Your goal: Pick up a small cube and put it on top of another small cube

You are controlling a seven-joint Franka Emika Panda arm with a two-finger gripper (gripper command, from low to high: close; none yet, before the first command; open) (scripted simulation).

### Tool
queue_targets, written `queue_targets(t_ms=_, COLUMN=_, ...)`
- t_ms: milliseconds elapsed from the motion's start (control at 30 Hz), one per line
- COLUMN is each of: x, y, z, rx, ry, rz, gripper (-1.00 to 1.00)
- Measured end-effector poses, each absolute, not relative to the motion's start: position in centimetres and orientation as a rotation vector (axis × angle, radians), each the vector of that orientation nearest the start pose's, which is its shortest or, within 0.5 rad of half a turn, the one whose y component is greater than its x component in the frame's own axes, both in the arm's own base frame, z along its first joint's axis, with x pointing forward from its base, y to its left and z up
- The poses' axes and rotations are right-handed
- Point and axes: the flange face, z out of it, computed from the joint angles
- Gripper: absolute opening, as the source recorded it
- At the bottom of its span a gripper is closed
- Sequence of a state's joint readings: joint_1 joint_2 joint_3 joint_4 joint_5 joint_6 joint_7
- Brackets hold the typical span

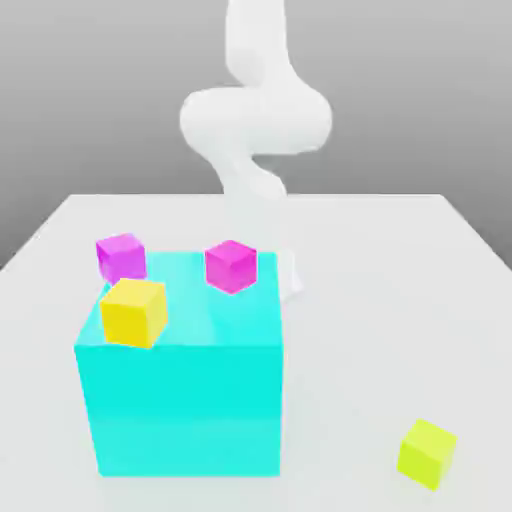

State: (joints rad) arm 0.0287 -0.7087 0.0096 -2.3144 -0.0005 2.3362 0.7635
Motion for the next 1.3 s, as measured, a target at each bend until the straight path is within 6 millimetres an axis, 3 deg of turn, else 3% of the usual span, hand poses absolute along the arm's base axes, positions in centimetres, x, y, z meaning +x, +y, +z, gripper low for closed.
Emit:
queue_targets(t_ms=200, x=44.4, y=6.2, z=57.5, rx=-2.739, ry=0.757, rz=-0.763, gripper=0.00)
queue_targets(t_ms=433, x=47.9, y=12.0, z=44.7, rx=-2.935, ry=0.482, rz=-0.521, gripper=0.00)
queue_targets(t_ms=533, x=48.1, y=14.5, z=39.0, rx=-3.002, ry=0.353, rz=-0.410, gripper=0.00)
queue_targets(t_ms=667, x=46.8, y=18.3, z=31.3, rx=-3.073, ry=0.145, rz=-0.255, gripper=0.00)
queue_targets(t_ms=900, x=43.4, y=21.1, z=18.9, rx=-3.137, ry=-0.114, rz=-0.014, gripper=0.00)
queue_targets(t_ms=1000, x=43.2, y=21.3, z=14.9, rx=-3.138, ry=-0.127, rz=-0.002, gripper=0.00)
queue_targets(t_ms=1033, x=43.1, y=21.3, z=13.8, rx=-3.138, ry=-0.128, rz=-0.001, gripper=-1.00)
queue_targets(t_ms=1233, x=43.1, y=21.3, z=13.2, rx=-3.139, ry=-0.129, rz=0.000, gripper=-1.00)
queue_targets(t_ms=1300, x=43.1, y=21.3, z=14.3, rx=-3.139, ry=-0.129, rz=0.001, gripper=-1.00)
